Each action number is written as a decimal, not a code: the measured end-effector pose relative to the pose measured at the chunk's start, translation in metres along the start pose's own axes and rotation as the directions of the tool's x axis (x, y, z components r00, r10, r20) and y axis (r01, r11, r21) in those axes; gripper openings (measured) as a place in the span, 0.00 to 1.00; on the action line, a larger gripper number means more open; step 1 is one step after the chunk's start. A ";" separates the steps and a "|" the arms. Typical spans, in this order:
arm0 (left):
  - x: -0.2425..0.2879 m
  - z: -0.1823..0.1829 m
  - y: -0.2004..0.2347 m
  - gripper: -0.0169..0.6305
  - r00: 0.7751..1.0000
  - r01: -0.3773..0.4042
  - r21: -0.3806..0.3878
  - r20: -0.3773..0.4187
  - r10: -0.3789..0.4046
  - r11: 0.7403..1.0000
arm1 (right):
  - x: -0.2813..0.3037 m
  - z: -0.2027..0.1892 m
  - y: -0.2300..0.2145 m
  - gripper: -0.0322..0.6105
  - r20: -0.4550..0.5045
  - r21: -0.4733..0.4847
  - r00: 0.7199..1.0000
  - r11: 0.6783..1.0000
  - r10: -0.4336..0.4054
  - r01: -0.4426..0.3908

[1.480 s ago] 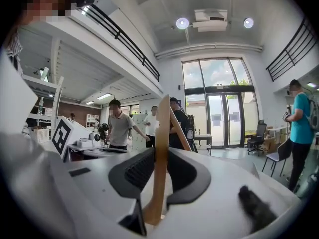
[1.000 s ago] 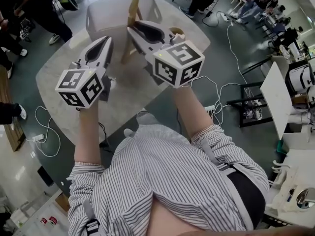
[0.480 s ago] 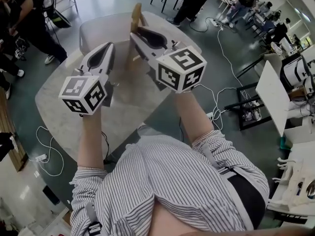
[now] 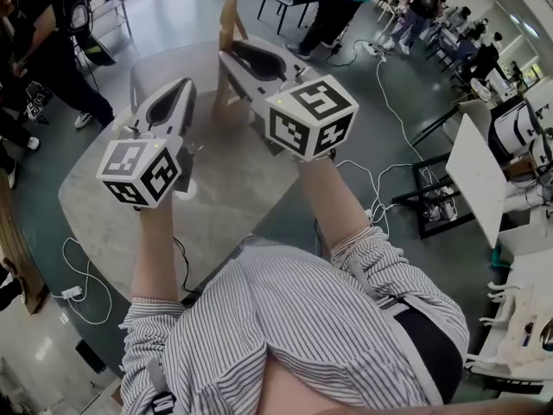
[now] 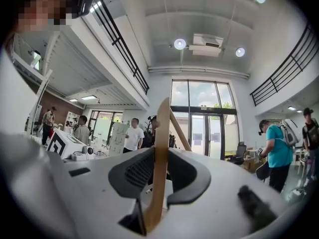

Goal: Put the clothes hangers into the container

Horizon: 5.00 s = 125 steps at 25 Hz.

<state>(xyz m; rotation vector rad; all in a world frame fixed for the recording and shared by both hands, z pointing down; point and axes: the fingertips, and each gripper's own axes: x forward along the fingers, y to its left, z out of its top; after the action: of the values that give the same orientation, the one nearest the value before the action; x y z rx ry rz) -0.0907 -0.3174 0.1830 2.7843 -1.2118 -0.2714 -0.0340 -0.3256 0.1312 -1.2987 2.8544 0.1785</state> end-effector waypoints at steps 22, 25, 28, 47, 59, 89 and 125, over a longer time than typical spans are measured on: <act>0.043 0.006 0.096 0.04 0.986 -0.169 0.025 0.000 0.170 0.985 | 0.130 0.002 -0.054 0.18 0.088 0.075 0.987 0.987 0.138 -0.144; 0.043 0.001 0.113 0.04 0.982 -0.190 0.015 -0.014 0.190 0.982 | 0.146 -0.011 -0.058 0.18 0.071 0.088 0.988 0.986 0.137 -0.143; 0.044 -0.008 0.128 0.04 0.979 -0.200 0.001 -0.039 0.200 0.980 | 0.160 -0.025 -0.061 0.18 0.062 0.116 0.989 0.984 0.132 -0.139; 0.076 -0.074 0.152 0.04 0.968 -0.196 -0.083 -0.178 0.179 0.977 | 0.183 -0.141 -0.099 0.18 -0.042 0.276 0.997 0.959 0.071 -0.057; 0.074 -0.095 0.129 0.04 0.962 -0.176 -0.095 -0.227 0.151 0.980 | 0.143 -0.164 -0.095 0.18 -0.073 0.261 0.997 0.965 -0.004 0.023; 0.052 -0.155 0.061 0.04 0.933 -0.129 -0.153 -0.354 0.068 0.980 | 0.041 -0.225 -0.065 0.17 -0.246 0.186 0.968 0.979 -0.038 0.086; -0.082 -0.144 0.001 0.04 0.944 -0.153 -0.104 -0.311 0.114 0.983 | -0.017 -0.182 0.096 0.07 -0.213 0.172 0.963 0.977 0.164 -0.128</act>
<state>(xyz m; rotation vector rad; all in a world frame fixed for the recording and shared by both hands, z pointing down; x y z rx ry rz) -0.1179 -0.2558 0.3343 2.5031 -1.2497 0.0868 -0.0870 -0.2689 0.3227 -1.1471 3.0783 -0.2056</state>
